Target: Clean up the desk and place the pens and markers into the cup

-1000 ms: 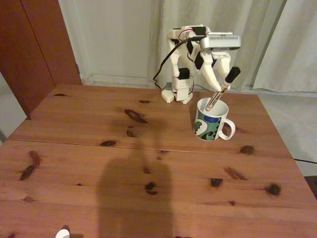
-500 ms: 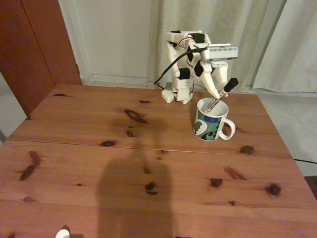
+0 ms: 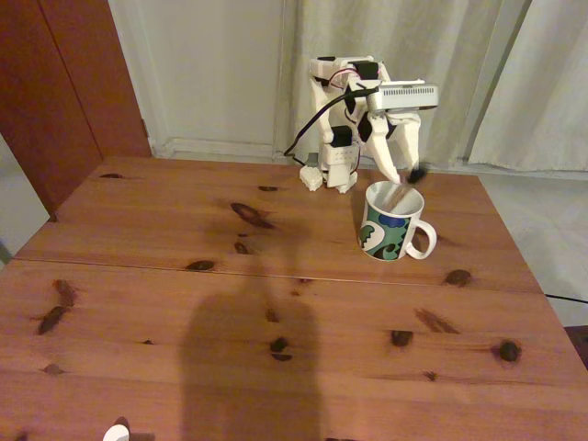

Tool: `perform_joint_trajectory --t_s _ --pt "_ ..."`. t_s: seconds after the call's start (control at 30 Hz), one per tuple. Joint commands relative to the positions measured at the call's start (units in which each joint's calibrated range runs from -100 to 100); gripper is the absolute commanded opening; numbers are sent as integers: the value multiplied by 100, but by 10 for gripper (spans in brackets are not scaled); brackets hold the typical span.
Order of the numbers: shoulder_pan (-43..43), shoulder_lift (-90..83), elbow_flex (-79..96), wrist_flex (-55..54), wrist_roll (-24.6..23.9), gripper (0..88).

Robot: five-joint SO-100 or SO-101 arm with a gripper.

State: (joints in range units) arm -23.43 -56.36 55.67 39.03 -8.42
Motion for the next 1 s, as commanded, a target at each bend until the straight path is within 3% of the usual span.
perform_joint_trajectory --t_s 0.0,0.3,0.47,0.97 --pt "23 -177 -93 -157 20 138" --pt "71 -194 -102 -157 25 135" --pt "474 -823 24 -174 -17 0" --pt "1945 -3918 2837 -174 -1 7"
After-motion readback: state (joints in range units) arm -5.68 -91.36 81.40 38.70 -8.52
